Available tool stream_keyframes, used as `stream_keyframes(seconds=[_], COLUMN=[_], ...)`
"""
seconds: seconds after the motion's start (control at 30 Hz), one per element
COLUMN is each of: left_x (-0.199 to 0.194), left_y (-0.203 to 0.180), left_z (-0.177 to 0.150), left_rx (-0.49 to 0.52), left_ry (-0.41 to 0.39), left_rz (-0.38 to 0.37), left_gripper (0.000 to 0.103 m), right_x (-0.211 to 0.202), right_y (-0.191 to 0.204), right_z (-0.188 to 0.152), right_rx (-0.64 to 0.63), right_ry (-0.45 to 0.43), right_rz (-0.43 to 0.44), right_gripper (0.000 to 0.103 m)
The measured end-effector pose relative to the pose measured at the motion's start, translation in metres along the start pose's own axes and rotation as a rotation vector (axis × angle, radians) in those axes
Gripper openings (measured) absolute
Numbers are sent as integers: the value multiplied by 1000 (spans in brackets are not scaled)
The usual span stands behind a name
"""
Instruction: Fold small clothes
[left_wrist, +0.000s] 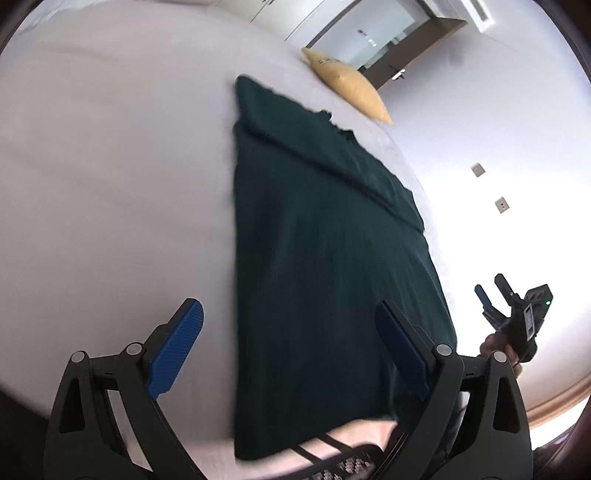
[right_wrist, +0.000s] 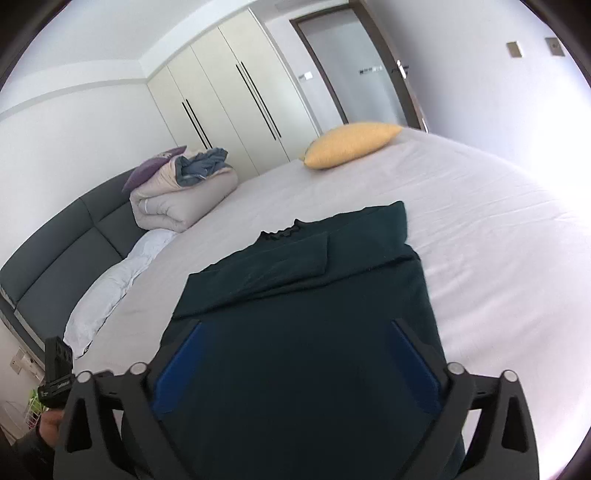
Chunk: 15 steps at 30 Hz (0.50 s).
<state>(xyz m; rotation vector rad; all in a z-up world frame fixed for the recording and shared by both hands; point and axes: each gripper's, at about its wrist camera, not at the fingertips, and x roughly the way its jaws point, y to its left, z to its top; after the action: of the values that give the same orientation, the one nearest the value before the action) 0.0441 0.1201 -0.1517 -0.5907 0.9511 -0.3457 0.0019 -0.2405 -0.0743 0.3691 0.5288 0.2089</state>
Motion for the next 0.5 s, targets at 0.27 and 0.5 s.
stream_keyframes(seconds=[0.27, 0.5], left_x=[-13, 3], left_y=[20, 34], left_z=[-55, -51], left_rx=[-90, -121], left_ry=[83, 105], left_rz=[-35, -143], left_gripper=[91, 79], right_x=[-34, -39], right_y=[-22, -32], right_z=[-23, -27], right_rx=[146, 191], right_ry=[21, 54], right_rz=[39, 116], right_gripper=[103, 89])
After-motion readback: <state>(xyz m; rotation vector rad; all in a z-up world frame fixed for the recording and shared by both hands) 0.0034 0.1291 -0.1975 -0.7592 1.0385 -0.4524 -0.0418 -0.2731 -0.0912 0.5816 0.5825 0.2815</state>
